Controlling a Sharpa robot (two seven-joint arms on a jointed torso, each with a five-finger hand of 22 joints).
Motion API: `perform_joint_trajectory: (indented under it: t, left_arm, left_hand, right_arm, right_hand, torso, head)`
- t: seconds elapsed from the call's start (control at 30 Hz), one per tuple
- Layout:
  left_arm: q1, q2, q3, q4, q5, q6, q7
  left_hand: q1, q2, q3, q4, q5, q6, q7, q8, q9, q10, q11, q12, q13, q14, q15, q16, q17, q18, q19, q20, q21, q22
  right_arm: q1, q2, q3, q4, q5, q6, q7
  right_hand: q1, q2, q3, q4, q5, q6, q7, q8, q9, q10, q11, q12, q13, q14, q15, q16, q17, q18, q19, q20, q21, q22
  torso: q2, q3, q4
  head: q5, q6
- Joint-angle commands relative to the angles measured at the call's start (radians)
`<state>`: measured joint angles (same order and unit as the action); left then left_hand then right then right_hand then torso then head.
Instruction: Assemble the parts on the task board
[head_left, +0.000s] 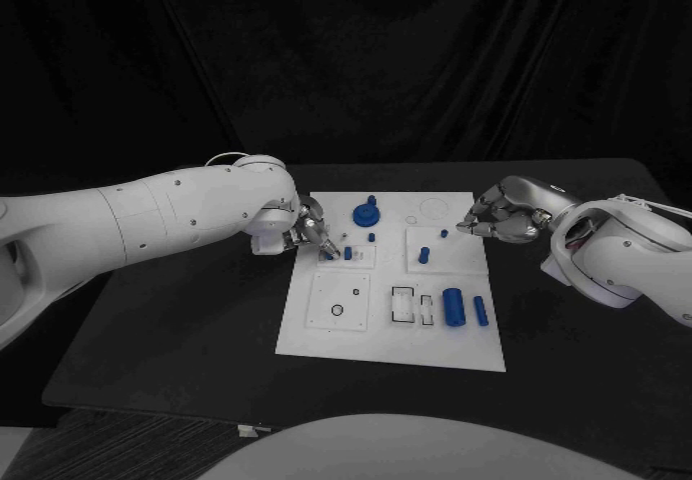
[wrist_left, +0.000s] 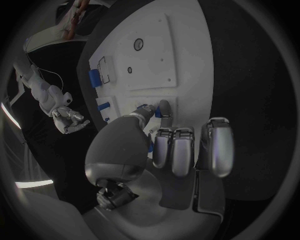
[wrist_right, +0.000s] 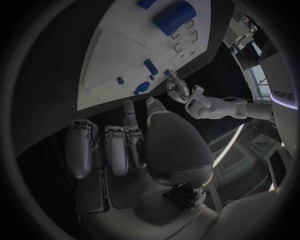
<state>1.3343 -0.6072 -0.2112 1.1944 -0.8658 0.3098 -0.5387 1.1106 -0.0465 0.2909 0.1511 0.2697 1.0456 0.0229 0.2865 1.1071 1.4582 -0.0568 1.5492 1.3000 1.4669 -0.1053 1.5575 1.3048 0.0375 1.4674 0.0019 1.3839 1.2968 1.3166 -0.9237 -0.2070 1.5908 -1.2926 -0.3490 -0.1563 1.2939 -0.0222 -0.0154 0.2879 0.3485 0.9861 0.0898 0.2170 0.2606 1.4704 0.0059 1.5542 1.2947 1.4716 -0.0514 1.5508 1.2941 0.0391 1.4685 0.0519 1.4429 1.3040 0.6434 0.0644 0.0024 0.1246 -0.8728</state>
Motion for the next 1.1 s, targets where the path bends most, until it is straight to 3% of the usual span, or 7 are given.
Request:
perform_joint_trajectory:
  t: [0.03,0.2,0.23,0.3,0.7,0.9,1.1]
  left_arm:
    - [-0.008,0.002,-0.001,-0.002,0.005,0.022,-0.015]
    - [-0.011,0.003,-0.001,-0.005,0.004,0.032,-0.034]
    - [-0.011,0.003,-0.001,-0.007,0.004,0.035,-0.038]
    - [-0.012,0.003,-0.001,-0.008,0.004,0.038,-0.045]
    - [-0.013,-0.009,-0.001,-0.006,0.004,0.028,-0.035]
    - [-0.010,-0.026,-0.001,0.012,0.004,0.008,-0.032]
    - [0.017,-0.054,0.000,0.036,0.005,-0.009,-0.030]
  left_hand:
    - [-0.030,-0.004,0.015,0.006,-0.040,0.006,-0.009,-0.025,-0.011,0.113,-0.002,0.022,0.271,0.104,-0.004,0.013,0.266,0.010,0.018,0.002,-0.016,0.191]
    - [-0.089,-0.012,-0.045,0.043,-0.149,0.002,0.001,-0.044,-0.022,0.113,0.006,0.022,0.271,0.104,0.002,0.013,0.266,0.010,0.017,0.007,-0.022,0.190]
    - [-0.106,-0.012,-0.063,0.054,-0.189,-0.001,0.003,-0.048,-0.024,0.113,0.008,0.022,0.271,0.104,0.004,0.013,0.266,0.011,0.017,0.008,-0.023,0.190]
    - [-0.120,-0.011,-0.084,0.065,-0.213,-0.006,0.005,-0.054,-0.025,0.113,0.010,0.022,0.271,0.104,0.005,0.013,0.266,0.011,0.018,0.010,-0.025,0.191]
    - [-0.122,-0.010,-0.106,0.069,-0.213,-0.026,0.010,-0.059,-0.019,0.113,0.014,0.022,0.271,0.104,0.008,0.013,0.266,0.011,0.018,0.013,-0.027,0.191]
    - [-0.095,0.006,-0.150,0.057,-0.202,-0.049,0.003,0.023,0.077,0.113,0.008,0.022,0.271,0.104,0.006,0.013,0.266,0.011,0.020,0.012,-0.030,0.193]
    - [-0.091,0.010,-0.158,0.057,-0.200,-0.053,0.002,0.037,0.095,0.113,0.008,0.022,0.271,0.104,0.005,0.013,0.266,0.012,0.021,0.011,-0.032,0.193]
  right_arm:
    - [-0.003,-0.001,0.001,0.001,-0.002,-0.001,-0.012]
    - [-0.003,-0.003,0.001,0.001,-0.002,-0.001,-0.012]
    - [-0.004,-0.003,0.001,0.001,-0.002,-0.001,-0.012]
    - [-0.004,-0.003,0.001,0.002,-0.002,-0.001,-0.012]
    - [-0.007,-0.005,0.001,0.001,-0.002,0.003,-0.012]
    - [-0.008,-0.006,0.001,0.001,-0.002,0.005,-0.011]
    - [-0.009,-0.008,0.001,0.000,-0.002,0.006,-0.013]
  right_hand:
    - [0.018,0.012,-0.022,-0.005,0.020,0.001,0.002,0.012,0.012,0.100,0.009,0.017,0.276,0.099,0.003,0.020,0.277,-0.003,0.034,0.009,-0.010,0.219]
    - [0.019,0.012,-0.022,-0.006,0.021,0.001,0.002,0.011,0.012,0.100,0.009,0.017,0.276,0.099,0.003,0.020,0.277,-0.003,0.034,0.009,-0.010,0.220]
    - [0.019,0.012,-0.022,-0.006,0.021,0.001,0.002,0.011,0.012,0.100,0.009,0.017,0.276,0.099,0.003,0.020,0.277,-0.003,0.034,0.009,-0.010,0.220]
    - [0.019,0.012,-0.022,-0.006,0.021,0.001,0.002,0.011,0.012,0.100,0.009,0.017,0.276,0.099,0.003,0.020,0.277,-0.003,0.034,0.009,-0.010,0.220]
    - [0.026,0.013,-0.021,-0.008,0.029,0.001,0.002,0.011,0.012,0.100,0.009,0.017,0.276,0.099,0.003,0.020,0.277,-0.003,0.034,0.009,-0.010,0.220]
    - [0.029,0.013,-0.020,-0.009,0.034,0.000,0.002,0.011,0.012,0.100,0.009,0.017,0.276,0.099,0.003,0.020,0.277,-0.003,0.034,0.009,-0.011,0.219]
    - [0.030,0.013,-0.020,-0.009,0.036,0.000,0.002,0.011,0.012,0.100,0.009,0.017,0.276,0.099,0.003,0.020,0.277,-0.003,0.033,0.009,-0.012,0.219]
  torso:
    - [0.001,-0.0001,0.0003]
    - [0.000,-0.0001,0.0005]
    - [0.000,-0.0001,0.0003]
    - [0.000,0.0000,0.0000]
    - [0.000,0.0000,0.0000]
    - [0.000,0.0000,0.0003]
    - [0.000,-0.0002,0.0000]
  head:
    - [-0.001,0.000]
    - [-0.002,0.000]
    - [-0.002,0.000]
    - [-0.002,0.000]
    - [-0.003,0.000]
    - [-0.004,0.000]
    - [-0.005,0.000]
